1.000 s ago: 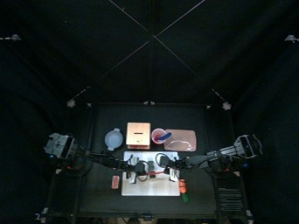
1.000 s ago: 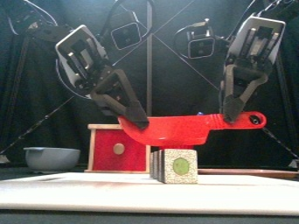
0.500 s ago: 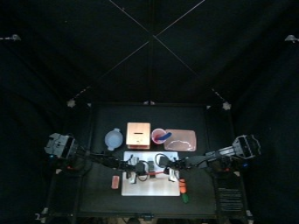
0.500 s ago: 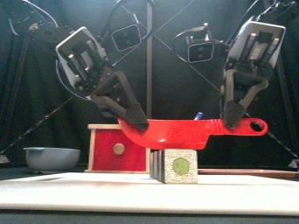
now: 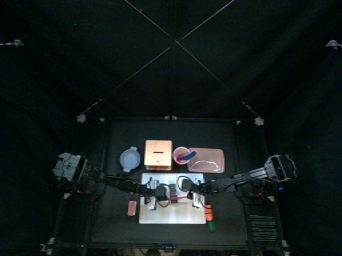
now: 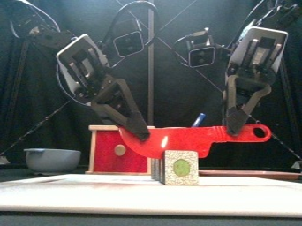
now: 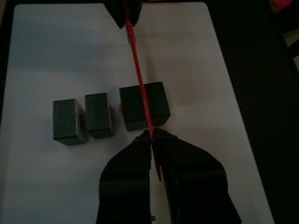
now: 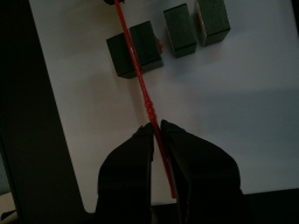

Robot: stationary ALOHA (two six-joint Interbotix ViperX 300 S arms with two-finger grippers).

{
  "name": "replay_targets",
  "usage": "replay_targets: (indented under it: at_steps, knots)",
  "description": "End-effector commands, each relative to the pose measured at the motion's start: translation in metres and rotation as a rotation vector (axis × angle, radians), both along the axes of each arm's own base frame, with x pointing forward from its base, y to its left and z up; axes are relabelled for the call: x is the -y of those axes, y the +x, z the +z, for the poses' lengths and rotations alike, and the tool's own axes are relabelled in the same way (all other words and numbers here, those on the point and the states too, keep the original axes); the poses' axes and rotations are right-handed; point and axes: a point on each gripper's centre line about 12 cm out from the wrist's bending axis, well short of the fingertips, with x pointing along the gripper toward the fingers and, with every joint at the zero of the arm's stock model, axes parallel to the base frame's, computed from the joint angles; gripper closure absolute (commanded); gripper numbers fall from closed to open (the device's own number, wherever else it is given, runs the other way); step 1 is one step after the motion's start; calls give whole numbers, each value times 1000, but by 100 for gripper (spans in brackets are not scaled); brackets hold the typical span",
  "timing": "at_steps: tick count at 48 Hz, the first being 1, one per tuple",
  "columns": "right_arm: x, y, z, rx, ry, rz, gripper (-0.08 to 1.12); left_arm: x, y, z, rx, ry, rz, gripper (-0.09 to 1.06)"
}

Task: Place sushi on board then cut the sushi with the knife then place the pieces on the plate
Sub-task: Cut the sushi into 4 pieces

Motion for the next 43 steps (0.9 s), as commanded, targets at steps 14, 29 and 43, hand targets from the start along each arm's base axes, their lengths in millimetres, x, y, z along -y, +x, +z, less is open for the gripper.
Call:
replay_targets:
  at_steps: [14,29,43]
  knots:
    - [-3,7,-5,-11,30,-24,55,11,4,-3,-6,-25,3,54]
    - [-16,9,-10,-21,59,-16,55,20,0,-8,-37,-43,1,54]
    - [-16,10,-11,-23,56,-12,55,17,0,-13,-56,-43,11,54]
